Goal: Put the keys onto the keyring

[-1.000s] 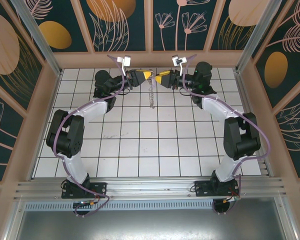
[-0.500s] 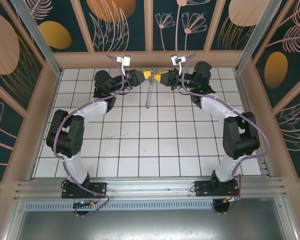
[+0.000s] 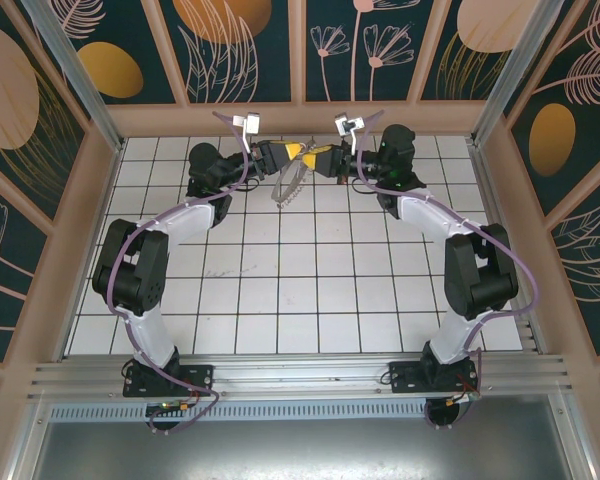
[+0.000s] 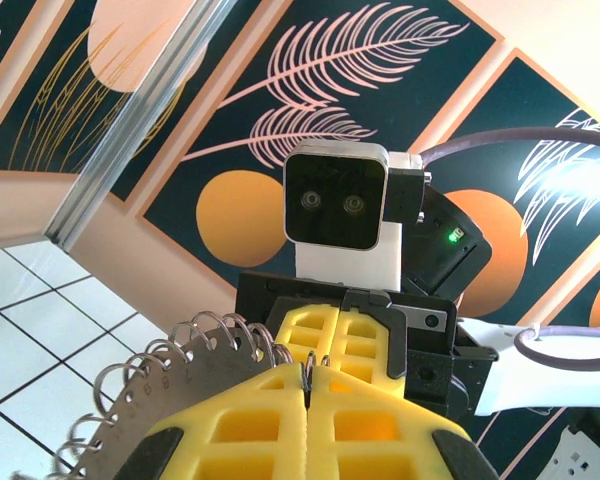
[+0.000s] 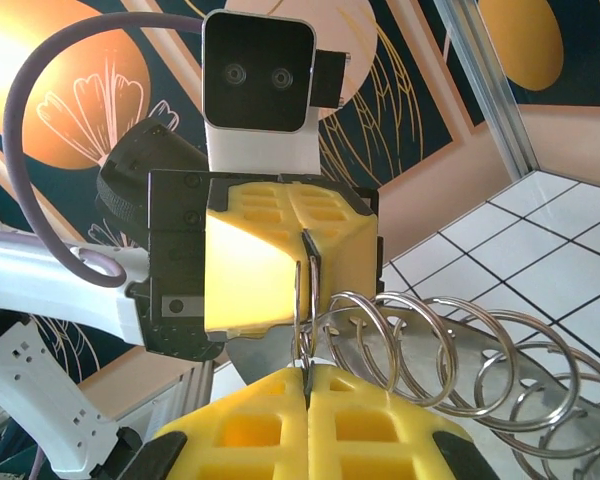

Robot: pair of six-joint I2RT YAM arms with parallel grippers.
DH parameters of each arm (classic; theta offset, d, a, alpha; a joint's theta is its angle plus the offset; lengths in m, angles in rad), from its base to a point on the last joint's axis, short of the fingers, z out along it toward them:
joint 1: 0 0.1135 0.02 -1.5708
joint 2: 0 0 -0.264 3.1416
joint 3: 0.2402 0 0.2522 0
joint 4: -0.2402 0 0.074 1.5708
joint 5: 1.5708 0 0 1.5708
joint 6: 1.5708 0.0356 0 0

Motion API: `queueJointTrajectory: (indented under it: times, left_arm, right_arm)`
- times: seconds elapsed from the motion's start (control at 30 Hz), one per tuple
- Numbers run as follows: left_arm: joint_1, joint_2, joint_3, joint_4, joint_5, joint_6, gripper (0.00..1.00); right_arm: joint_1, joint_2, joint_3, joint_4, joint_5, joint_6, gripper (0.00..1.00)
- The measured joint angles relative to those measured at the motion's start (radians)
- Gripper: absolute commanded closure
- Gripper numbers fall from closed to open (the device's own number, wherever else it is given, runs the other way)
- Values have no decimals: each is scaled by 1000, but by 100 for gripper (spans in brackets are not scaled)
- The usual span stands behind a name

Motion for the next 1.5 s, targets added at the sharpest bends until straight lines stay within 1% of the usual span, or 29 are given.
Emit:
queueJointTrajectory:
  times: [0.03,0.1,0.17,0.27,0.37,0.47,0.67,0.73,0.87,1.0,1.17,1.5]
  left_arm:
    - [0,0,0,0,0,0,100]
    - [0,0,-2,-1,-5,0,100]
    - [0,0,-2,0,-10,0,100]
    - [0,0,-2,3,-19,-4,100]
    - [0,0,-7,8,-37,-11,100]
    - [0,0,-18,15,-59,-28,100]
    - [0,0,-42,18,-132,-76,100]
    - [0,-2,-54,18,-167,-95,100]
    - [0,-9,-75,18,-233,-144,100]
    - [0,-11,-82,18,-276,-187,100]
    - [0,-12,-84,20,-299,-209,100]
    - [0,-12,-84,26,-296,-212,100]
  right_arm:
    - [1,0,-1,-3,3,-3,85]
    - [2,-3,-8,-13,6,-9,69]
    - [3,-12,-32,-23,7,-19,63]
    - [-3,-48,-93,-22,18,-14,59]
    - [-21,-105,-156,-1,57,14,58]
    - [-31,-155,-185,45,117,56,56]
    - [-31,-187,-206,225,270,201,55]
    - [-31,-174,-212,306,304,273,55]
    - [-27,-100,-211,471,349,410,55]
    - [-12,-7,-199,561,378,518,55]
    - [16,54,-159,591,392,579,55]
    - [59,106,-67,596,400,593,57]
